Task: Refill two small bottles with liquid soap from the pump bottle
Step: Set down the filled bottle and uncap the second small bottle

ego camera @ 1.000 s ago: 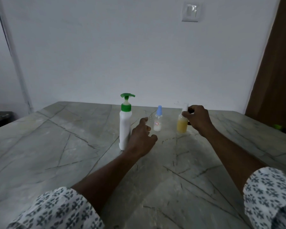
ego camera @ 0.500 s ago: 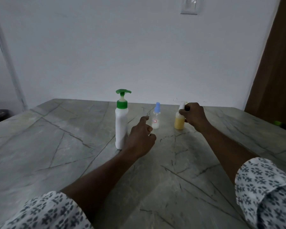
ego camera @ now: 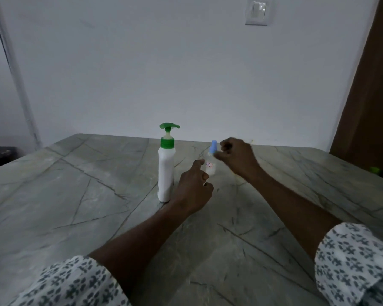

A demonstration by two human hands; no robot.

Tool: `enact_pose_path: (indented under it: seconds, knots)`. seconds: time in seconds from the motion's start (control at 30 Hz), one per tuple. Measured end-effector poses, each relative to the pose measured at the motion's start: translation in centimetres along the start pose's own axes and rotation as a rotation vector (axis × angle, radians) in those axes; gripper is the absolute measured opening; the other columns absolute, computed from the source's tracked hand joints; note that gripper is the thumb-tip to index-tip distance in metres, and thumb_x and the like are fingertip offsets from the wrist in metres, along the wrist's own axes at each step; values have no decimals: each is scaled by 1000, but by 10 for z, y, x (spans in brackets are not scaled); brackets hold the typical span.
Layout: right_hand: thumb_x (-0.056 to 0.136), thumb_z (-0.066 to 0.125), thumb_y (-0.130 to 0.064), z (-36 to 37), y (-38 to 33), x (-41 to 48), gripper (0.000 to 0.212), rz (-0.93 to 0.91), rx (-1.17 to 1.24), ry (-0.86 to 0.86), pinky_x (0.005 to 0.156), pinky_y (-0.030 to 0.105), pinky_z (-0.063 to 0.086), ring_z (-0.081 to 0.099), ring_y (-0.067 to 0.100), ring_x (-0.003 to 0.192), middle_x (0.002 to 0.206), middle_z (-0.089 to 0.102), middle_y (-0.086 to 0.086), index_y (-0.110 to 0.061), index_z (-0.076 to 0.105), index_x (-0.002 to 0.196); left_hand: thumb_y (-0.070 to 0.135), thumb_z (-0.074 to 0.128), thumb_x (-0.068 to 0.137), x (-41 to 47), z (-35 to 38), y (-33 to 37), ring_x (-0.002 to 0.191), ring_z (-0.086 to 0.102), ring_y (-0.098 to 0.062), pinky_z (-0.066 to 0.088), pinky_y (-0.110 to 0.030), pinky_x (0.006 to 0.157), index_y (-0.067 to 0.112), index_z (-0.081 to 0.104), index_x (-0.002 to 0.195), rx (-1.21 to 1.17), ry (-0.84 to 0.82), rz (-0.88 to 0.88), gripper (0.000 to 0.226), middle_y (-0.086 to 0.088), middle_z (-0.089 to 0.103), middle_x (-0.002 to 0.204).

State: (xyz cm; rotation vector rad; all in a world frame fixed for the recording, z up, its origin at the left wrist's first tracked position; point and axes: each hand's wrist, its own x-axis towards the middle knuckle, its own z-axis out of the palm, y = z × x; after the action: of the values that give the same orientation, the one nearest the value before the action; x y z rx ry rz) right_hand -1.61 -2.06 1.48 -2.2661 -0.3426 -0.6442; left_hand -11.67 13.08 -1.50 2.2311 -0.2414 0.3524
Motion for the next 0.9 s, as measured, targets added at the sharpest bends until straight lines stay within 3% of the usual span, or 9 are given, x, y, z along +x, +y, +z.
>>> enact_pose_path:
  seconds: [0.07,0.17,0.27,0.4,0.53,0.63,0.73,0.9]
  knots:
    - [77,76,-35,19,-2,4,34,112,-28,-123,61,30,34,48,19,69,75,50,2,-9,55,82,8,60,95,1,0,0,117,61,-19,52,-32,96,19,32,153,8,13,3,65,-5,62,134]
    - [82,74,-33,39,-1,5,43,164,24,-117,64,27,34,51,20,83,93,56,8,-1,58,106,10,59,96,2,-1,-1,120,61,-19,52,-31,97,18,32,153,19,24,1,63,-4,61,137]
    - [83,72,-23,45,1,6,38,181,88,-76,69,30,39,55,23,87,106,64,16,2,61,109,13,59,97,3,-1,-2,119,61,-18,50,-24,92,18,33,153,17,34,7,61,-4,61,137]
    - [76,79,-22,26,-6,2,29,192,228,-93,83,50,56,67,32,90,96,70,15,-5,67,98,28,64,97,6,0,-1,120,60,-17,46,-23,93,17,38,149,12,98,-18,59,-3,60,138]
    - [78,80,-17,-5,-17,-28,26,186,378,-196,79,44,60,71,28,88,91,71,10,-6,69,99,35,73,90,5,0,-2,121,58,-16,46,-25,93,17,43,147,-16,141,-43,67,-2,59,139]
    - [76,82,-20,-15,-21,-56,29,139,351,-205,73,39,62,71,26,82,90,71,10,-7,70,99,36,82,81,3,1,0,112,61,-14,47,-19,84,17,48,143,-57,105,-57,73,0,63,131]
    - [79,80,-16,-12,-19,-72,25,113,344,-198,69,39,62,71,27,81,90,71,10,-7,70,100,31,88,73,1,3,0,94,65,-10,43,-11,65,15,60,129,-47,72,-44,65,1,71,112]
    - [81,78,-15,-10,-17,-78,19,60,282,-181,65,30,61,70,26,82,91,72,10,-5,72,96,26,88,72,-1,1,3,82,69,-14,46,-16,61,13,68,105,8,72,-35,40,0,75,92]
